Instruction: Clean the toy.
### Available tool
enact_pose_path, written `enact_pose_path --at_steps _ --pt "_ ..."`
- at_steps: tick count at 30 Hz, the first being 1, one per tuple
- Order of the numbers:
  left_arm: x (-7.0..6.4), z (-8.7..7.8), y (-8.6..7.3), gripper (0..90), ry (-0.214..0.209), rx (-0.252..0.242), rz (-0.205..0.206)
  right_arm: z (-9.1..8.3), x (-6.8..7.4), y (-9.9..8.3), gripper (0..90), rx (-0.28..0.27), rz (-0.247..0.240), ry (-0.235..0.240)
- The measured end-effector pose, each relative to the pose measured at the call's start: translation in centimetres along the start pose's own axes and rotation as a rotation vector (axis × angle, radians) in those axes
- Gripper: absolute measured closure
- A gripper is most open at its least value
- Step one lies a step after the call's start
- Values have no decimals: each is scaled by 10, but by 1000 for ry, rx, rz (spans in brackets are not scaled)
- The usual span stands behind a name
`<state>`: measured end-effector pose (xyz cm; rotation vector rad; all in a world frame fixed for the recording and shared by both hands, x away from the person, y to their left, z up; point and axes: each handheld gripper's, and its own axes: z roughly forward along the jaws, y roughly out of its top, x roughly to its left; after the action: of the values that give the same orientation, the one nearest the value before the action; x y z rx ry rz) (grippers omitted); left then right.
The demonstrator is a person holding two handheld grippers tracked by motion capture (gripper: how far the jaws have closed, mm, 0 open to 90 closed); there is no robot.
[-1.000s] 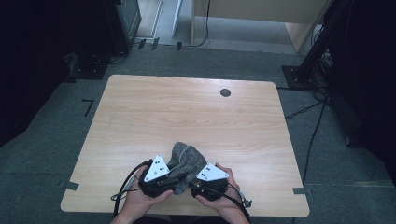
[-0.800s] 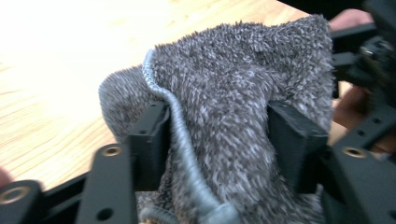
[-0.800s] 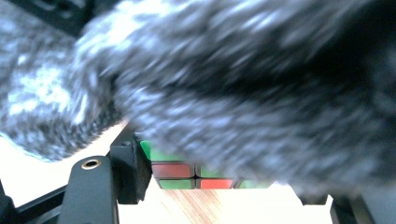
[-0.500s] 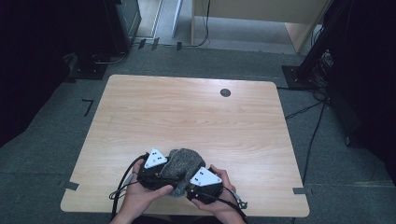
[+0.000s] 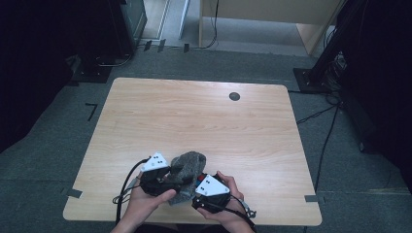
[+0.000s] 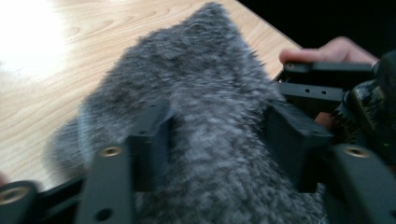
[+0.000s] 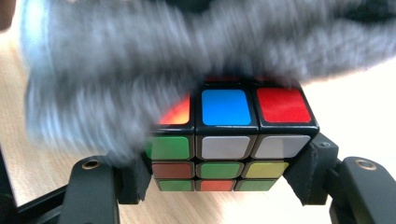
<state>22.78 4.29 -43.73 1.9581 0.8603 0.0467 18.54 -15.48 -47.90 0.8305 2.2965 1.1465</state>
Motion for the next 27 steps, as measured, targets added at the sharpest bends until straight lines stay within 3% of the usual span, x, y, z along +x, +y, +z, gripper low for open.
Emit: enact_pose_path --at_steps 1,2,3,5,6,10,14,16,19,21,24,26,27 --pt "-4 3 -1 381 25 8 28 0 0 0 346 0 0 0" --pt "-7 5 -1 311 49 17 46 0 3 1 346 1 -23 -12" --pt "-5 6 -1 311 50 19 39 0 3 1 346 1 -23 -12" --pt "3 4 -1 307 0 25 -12 -1 4 1 346 -1 -44 -29" --pt "7 1 0 415 -68 22 -30 -3 2 2 346 -9 -44 -27" --pt "13 -3 0 604 -97 17 -53 -5 3 3 345 -15 -52 -36" --pt "23 -10 1 684 -143 -16 -111 -6 1 3 346 -31 -38 -29" --pt "19 -9 0 642 -115 -20 -96 -6 2 4 346 -35 -35 -33" --pt "7 0 0 424 -69 19 -52 -5 4 4 346 -31 -40 -38" --pt "1 1 0 379 -40 26 -27 -4 6 3 345 -23 -60 -52" --pt "7 -5 1 516 -75 1 -54 -6 5 3 346 -31 -63 -51" --pt "13 -12 2 700 -93 -29 -73 -8 3 4 346 -40 -60 -54" --pt "15 -13 2 700 -111 -32 -85 -9 2 4 345 -47 -53 -54"
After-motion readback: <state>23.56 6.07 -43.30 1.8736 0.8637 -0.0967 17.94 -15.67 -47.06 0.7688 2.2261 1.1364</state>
